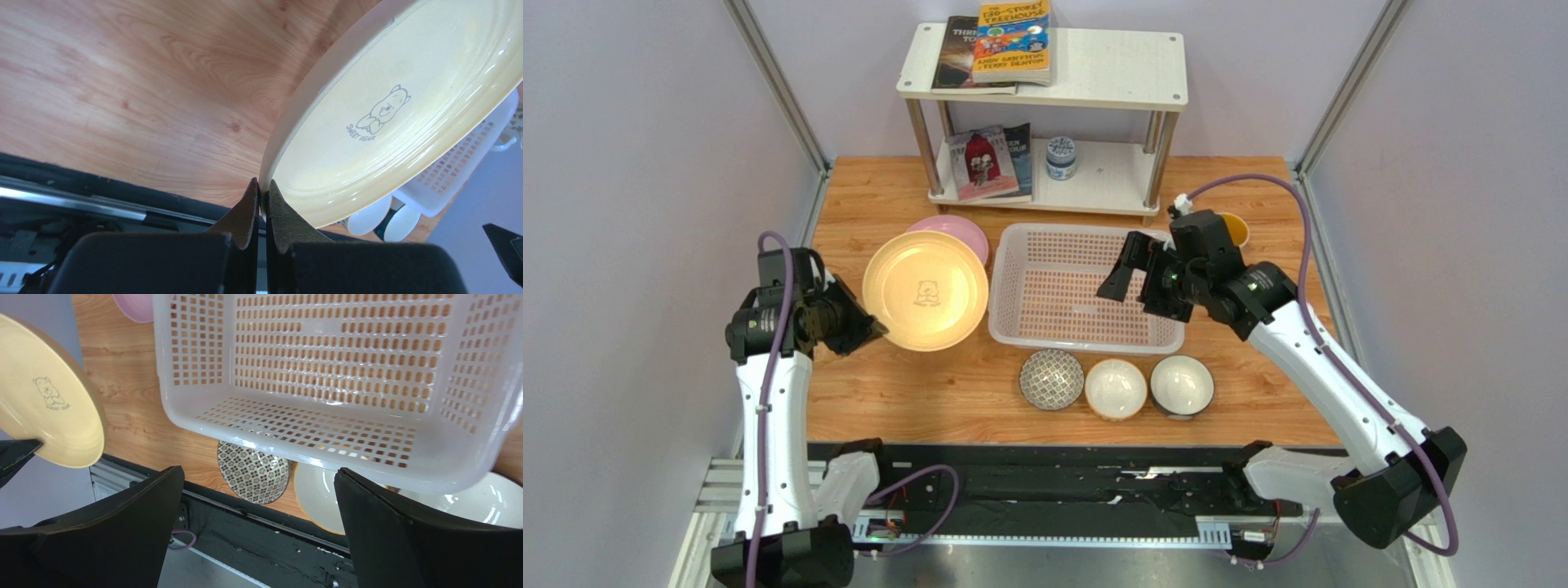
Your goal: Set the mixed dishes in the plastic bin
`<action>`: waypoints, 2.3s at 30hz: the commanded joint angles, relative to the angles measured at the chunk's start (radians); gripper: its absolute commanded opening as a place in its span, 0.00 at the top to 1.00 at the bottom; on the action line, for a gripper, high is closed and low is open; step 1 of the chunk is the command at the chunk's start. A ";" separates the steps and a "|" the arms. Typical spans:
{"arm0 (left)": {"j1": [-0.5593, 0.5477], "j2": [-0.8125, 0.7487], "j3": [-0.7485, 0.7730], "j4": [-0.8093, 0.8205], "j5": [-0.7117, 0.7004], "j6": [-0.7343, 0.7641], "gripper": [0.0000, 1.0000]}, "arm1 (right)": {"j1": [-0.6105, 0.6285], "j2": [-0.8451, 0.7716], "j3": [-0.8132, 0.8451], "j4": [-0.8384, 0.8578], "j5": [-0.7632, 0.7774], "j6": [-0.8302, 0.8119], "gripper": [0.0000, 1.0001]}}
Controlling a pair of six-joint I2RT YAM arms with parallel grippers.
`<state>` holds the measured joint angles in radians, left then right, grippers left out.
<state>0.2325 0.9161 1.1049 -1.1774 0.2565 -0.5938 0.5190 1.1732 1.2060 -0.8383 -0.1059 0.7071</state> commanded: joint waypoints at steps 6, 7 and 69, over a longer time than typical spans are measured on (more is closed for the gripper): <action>-0.280 0.049 0.049 0.163 0.009 -0.202 1.00 | 0.157 0.078 0.052 0.150 0.009 0.140 0.00; -0.303 0.061 0.050 0.170 -0.008 -0.210 1.00 | 0.192 0.098 0.055 0.159 0.020 0.143 0.01; -0.464 0.069 0.007 0.055 -0.160 -0.156 0.41 | -0.053 0.387 -0.013 0.177 -0.066 0.112 1.00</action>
<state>-0.2287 1.0019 1.0939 -1.1130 0.1059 -0.7704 0.4625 1.5322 1.1381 -0.6876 -0.1173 0.8402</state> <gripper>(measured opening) 0.597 0.027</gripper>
